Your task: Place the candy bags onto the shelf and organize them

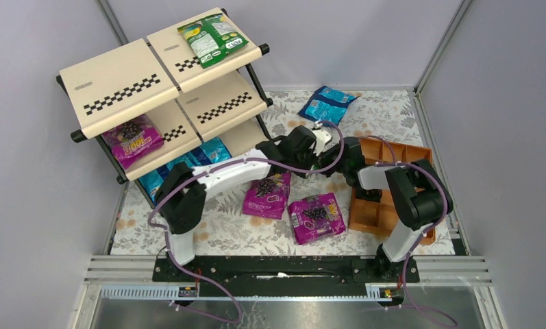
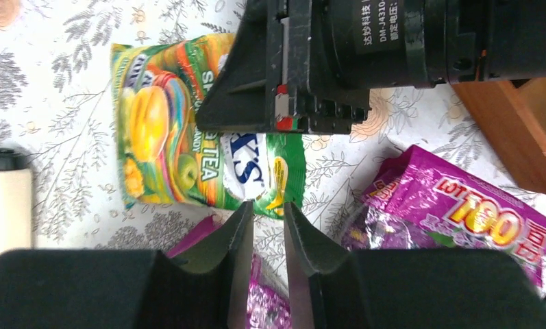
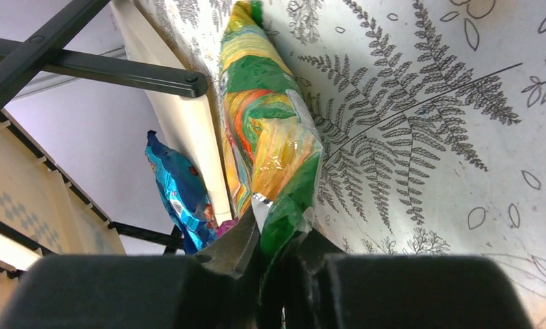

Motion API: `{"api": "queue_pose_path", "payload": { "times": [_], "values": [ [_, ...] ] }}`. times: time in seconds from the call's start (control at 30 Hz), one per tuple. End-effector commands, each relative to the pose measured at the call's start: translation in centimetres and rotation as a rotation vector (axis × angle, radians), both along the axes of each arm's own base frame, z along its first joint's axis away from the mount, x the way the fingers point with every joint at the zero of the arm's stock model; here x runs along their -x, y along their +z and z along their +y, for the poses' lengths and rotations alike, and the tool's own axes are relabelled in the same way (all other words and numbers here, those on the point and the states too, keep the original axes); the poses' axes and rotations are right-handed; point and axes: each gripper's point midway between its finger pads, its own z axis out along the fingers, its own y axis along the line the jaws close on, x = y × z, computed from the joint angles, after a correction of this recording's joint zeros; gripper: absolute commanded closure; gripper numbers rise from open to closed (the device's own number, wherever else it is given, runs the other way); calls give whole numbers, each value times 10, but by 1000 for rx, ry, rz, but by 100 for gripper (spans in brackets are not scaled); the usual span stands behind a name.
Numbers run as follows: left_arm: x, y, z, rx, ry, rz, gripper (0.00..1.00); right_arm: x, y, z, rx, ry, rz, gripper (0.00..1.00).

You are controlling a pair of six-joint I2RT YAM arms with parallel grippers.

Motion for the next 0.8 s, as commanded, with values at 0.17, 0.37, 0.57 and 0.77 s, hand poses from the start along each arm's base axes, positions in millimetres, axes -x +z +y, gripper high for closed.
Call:
{"api": "queue_pose_path", "payload": {
  "times": [0.17, 0.37, 0.57, 0.77],
  "values": [
    [15, 159, 42, 248, 42, -272, 63, -8, 95, -10, 12, -44, -262, 88],
    [67, 233, 107, 445, 74, -377, 41, 0, 197, -25, 67, -56, -475, 89],
    [119, 212, 159, 510, 36, -374, 36, 11, 306, -19, -17, -65, -674, 90],
    [144, 191, 180, 553, -3, -387, 20, 27, 417, 32, -138, -5, -883, 90]
  ]
}}
